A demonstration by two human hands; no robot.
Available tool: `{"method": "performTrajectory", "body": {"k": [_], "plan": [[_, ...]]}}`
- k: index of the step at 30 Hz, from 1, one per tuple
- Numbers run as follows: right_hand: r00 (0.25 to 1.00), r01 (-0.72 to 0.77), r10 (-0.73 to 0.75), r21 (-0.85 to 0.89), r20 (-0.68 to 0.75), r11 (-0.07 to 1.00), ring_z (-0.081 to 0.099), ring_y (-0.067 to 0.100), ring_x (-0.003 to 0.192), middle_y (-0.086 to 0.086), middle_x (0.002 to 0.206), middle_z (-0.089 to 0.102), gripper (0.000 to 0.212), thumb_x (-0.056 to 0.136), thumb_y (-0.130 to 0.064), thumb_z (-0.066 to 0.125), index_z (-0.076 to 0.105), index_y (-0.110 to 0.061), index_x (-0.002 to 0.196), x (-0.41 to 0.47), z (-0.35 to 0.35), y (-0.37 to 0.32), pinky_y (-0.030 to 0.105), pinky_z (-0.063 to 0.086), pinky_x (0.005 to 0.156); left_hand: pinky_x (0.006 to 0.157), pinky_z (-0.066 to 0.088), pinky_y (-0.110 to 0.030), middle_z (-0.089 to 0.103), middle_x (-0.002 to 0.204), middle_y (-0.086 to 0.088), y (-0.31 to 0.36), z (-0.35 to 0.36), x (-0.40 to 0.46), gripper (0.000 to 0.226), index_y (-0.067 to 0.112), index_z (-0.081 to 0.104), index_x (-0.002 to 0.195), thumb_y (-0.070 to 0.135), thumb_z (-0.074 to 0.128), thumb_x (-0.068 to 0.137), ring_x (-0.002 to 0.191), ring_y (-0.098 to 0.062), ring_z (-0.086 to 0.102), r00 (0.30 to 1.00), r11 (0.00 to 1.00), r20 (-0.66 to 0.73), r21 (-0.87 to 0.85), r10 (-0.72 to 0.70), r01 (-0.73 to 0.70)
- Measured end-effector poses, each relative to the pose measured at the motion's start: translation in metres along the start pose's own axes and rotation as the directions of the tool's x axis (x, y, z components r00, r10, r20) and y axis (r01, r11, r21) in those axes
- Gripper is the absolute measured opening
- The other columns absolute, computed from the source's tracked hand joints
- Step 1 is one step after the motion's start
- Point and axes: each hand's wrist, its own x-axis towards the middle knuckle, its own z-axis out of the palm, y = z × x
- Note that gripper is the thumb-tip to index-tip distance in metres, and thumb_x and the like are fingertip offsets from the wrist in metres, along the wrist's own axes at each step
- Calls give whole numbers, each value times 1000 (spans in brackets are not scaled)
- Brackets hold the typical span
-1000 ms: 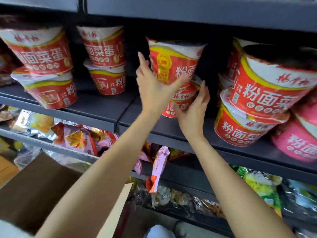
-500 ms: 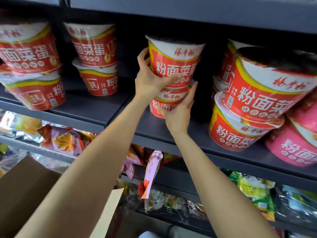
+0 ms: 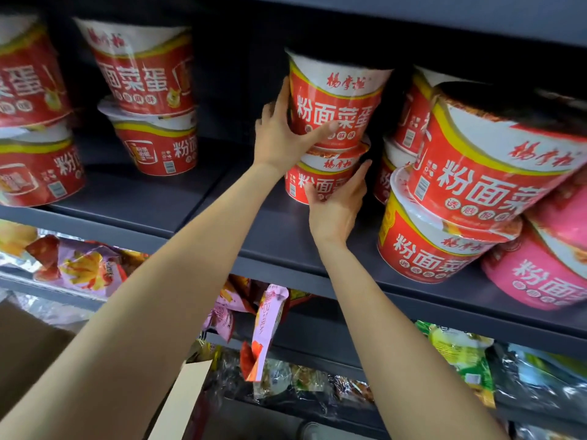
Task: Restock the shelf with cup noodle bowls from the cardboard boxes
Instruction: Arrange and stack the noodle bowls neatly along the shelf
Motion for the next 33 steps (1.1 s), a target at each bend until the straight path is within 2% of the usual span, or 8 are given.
{"method": "performTrajectory", "body": {"k": [4,9,13,18,22,24,28,33], "plan": [[994,95,-99,-75,-45,993,36,36,132,19,149,27,105,74,-25,80,12,-9,152,-2,6,-1,49,43,99,107,38,-52,28,146,-17,-3,19,7,105,39,4,152,73,62,72,134,-42,33,997,995,10,55,-80,79],[995,98,-98,-35,15,995,29,36,138,20,154,15,102,81,-22,74,3,-7,152,15,2,2,46,32,110,107,40,-37,33,149,-13,-12,27,13,110,24,13,153,66,71,70,134,-27,42,996,994,83,-101,-36,44],[995,90,-88,-29,52,996,20,35,142,18,157,3,103,82,-15,71,-5,-9,152,21,4,1,42,25,112,112,36,-42,29,153,-9,-17,31,9,116,15,16,152,57,79,65,140,-22,34,986,989,167,-146,8,16],[993,105,-103,-40,50,994,16,32,144,18,157,6,95,86,-14,67,0,-8,152,18,-3,3,35,20,113,110,40,-43,36,152,-4,-18,28,10,130,16,12,153,71,74,53,136,-18,41,978,984,208,-175,16,21],[965,250,-254,-67,-69,966,14,28,146,20,156,14,82,87,-8,64,14,-4,151,11,-19,-6,13,8,110,111,34,-30,29,155,-5,-24,28,3,124,12,-8,152,28,84,71,139,-17,36,961,950,272,-282,-51,131],[934,338,-346,-96,-86,936,16,27,145,21,155,16,76,87,-4,62,19,-2,149,16,-23,-15,1,2,106,113,33,-32,29,155,-7,-31,33,-3,122,10,-15,151,16,81,75,139,-18,35,958,959,283,-254,-52,127],[958,286,-286,-156,23,946,7,26,147,16,159,3,81,90,-7,60,8,-11,152,40,-27,-34,26,15,113,109,38,-36,34,154,-6,-26,42,-9,121,12,-13,152,31,80,76,136,-21,41,980,978,160,-154,-115,139],[980,196,-197,-91,1,976,26,26,143,14,157,16,78,95,-14,53,-1,-9,152,57,-24,-41,40,33,113,105,40,-40,36,152,-7,-23,48,-5,114,13,3,154,43,78,74,135,-24,42,993,994,60,-42,-102,105]]}}
